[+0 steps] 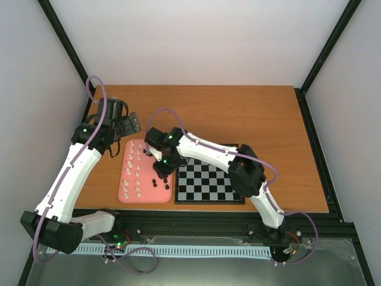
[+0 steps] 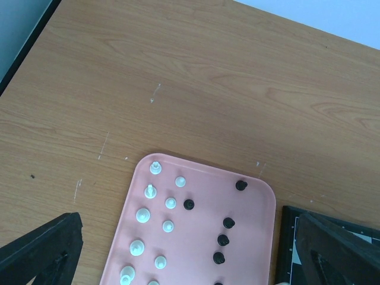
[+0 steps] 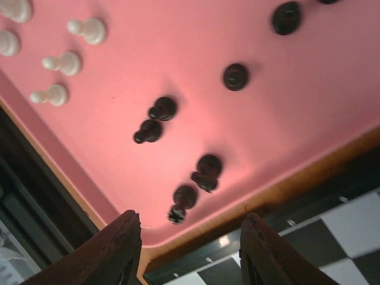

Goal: Set up the chess pieces on the board
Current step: Pick up the chess piece from the storage box.

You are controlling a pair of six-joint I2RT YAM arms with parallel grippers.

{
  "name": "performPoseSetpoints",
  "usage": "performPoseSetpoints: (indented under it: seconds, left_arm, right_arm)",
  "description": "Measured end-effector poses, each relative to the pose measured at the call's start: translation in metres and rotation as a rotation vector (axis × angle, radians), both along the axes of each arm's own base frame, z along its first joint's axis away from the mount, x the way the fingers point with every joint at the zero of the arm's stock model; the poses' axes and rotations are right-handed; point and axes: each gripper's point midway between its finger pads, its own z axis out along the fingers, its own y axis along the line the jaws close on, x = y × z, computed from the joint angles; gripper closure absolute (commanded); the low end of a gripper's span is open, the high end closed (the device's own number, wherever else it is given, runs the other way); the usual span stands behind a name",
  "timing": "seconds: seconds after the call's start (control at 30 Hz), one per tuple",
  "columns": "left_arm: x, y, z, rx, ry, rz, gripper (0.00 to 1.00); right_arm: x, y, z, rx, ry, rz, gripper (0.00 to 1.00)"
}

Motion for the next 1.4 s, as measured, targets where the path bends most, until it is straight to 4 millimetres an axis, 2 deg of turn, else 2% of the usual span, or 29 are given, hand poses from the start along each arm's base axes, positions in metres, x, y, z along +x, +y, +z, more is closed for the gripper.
performPoseSetpoints:
  seconds: [0.13,0.27,0.63,1.17,1.4]
  left_arm:
    - [-0.002,0.001,0.002,-0.001,-0.007,0.001,0.00]
    - [-0.005,0.003,0.005,0.002,-0.012,0.004,0.00]
    - [-0.008,0.004,0.005,0.003,-0.010,0.005,0.00]
    - [-0.010,0.004,0.002,0.006,-0.001,0.006,0.00]
    - [-0.010,0.004,0.001,0.006,-0.001,0.006,0.00]
  right_arm:
    - [-0.012,0.011,-0.007,-0.001,0.030,0.058,0.47]
    - [-0.019,0.013,-0.012,-0.010,0.052,0.086,0.50]
    - [-0.010,0.001,-0.026,-0.094,0.010,0.057,0.53]
    - [-0.010,0.003,-0.048,-0.127,0.034,0.071,0.58]
    - [-0.010,0.004,-0.048,-0.127,0.033,0.077,0.63]
